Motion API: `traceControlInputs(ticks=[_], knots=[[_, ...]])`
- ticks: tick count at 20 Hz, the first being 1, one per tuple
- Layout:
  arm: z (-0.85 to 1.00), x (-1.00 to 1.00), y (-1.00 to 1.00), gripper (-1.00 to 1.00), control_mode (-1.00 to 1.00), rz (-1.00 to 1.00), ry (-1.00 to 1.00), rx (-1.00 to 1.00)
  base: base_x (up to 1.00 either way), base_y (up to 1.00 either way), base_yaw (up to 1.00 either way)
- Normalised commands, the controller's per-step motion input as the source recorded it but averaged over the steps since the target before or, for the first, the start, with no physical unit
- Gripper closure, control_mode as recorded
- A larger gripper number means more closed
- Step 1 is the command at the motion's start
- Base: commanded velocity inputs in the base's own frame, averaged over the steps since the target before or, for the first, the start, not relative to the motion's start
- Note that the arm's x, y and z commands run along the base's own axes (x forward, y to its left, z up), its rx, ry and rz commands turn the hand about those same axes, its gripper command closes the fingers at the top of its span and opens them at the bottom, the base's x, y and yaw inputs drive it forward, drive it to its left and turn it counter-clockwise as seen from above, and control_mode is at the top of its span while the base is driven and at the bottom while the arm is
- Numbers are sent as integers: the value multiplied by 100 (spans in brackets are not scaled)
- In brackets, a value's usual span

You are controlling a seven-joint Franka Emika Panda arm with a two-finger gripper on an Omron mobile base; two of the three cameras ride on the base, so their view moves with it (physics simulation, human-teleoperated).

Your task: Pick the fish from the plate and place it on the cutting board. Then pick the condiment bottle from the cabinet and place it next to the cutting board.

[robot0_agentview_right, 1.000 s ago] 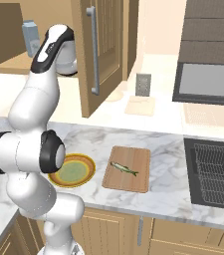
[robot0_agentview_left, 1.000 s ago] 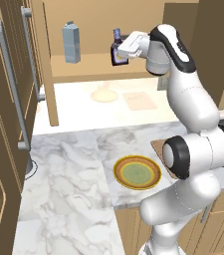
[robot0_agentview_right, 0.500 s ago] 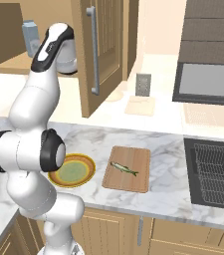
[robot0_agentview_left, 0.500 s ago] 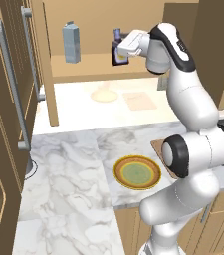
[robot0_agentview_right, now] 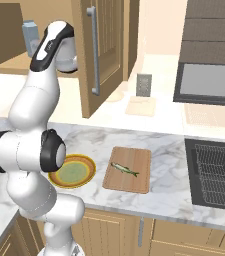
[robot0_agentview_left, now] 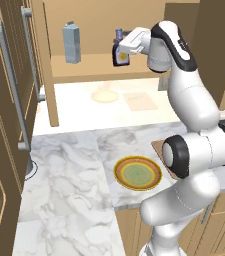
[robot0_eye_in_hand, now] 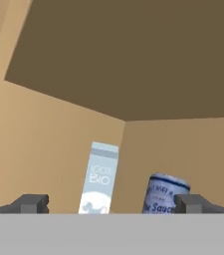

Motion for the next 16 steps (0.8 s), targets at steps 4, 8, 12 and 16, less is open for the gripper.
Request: traceControlInputs(ticks=[4, 8, 12, 16], knots=[[0, 0, -18, -100, -100, -4, 0, 0, 0, 0, 0], [0, -8, -23, -100, -100, -7, 0, 0, 0, 0, 0], [0, -12, -19, -100, -100, -9, 1, 0, 0, 0, 0], [0, -4, -4, -100, -100, -10, 3, 0, 0, 0, 0]])
